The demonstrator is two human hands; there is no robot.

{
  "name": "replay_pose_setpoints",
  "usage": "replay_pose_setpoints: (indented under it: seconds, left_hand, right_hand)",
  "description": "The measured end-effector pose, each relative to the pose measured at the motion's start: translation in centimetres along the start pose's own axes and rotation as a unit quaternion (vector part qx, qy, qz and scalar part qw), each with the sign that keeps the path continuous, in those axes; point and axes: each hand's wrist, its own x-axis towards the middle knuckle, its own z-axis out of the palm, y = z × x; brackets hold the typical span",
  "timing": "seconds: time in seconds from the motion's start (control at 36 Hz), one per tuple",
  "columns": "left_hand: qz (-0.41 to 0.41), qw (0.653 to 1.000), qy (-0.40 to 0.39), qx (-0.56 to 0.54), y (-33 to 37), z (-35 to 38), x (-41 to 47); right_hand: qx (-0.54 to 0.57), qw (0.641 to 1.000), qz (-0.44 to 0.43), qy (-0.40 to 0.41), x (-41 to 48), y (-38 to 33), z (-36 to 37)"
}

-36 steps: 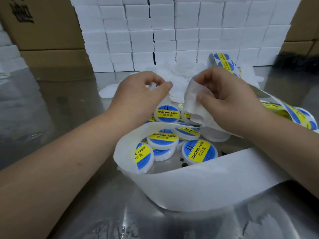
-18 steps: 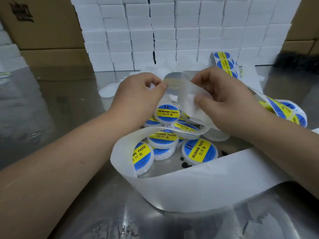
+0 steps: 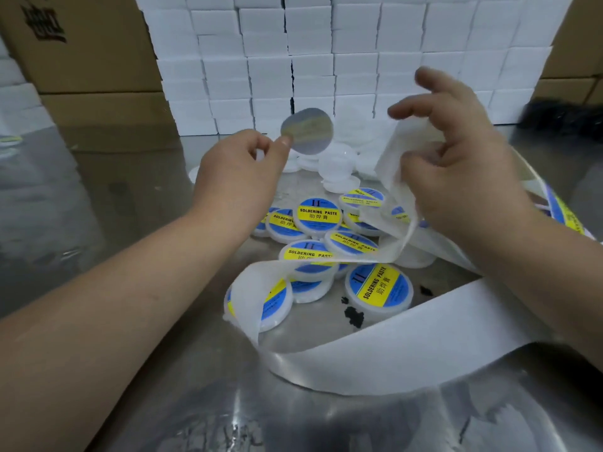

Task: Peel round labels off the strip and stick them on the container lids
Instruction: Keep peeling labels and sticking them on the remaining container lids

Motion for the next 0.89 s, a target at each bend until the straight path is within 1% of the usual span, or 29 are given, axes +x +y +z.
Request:
replay_pose_setpoints:
  seconds: [0.08,0.17,0.31,0.47,0.81,0.89]
  left_hand:
    - [0.025,1.000,0.000,0.008,0.4,-0.1,-0.4]
    - [0.047,0.998,-0.005,0.035,0.7,-0.3,-0.7]
    - [0.087,0.994,0.000,0.068,0.8,-0.1,-1.0]
    - [0.096,0.993,-0.001,0.074,0.8,-0.1,-1.2]
    - [0.097,0.992,-0.001,0.086,1.0,0.0,-1.4]
    - [0.104,0.991,0.006,0.081,1.1,-0.1,-1.4]
  right_hand:
    - [-0.006,1.000,-0.013,-0.018,0.0,0.0,0.0]
    - [-0.020,0.999,0.013,-0.048,-0.2,0.3,0.3]
    - [-0.027,1.000,0.004,-0.015,0.1,-0.1,0.1]
    - [-0.007,0.997,0.051,-0.053,-0.3,0.0,-0.1]
    - [0.003,0.996,0.055,-0.067,-0.3,-0.7,-0.2]
    - [0.003,0.994,0.076,-0.082,-0.2,-0.6,-0.2]
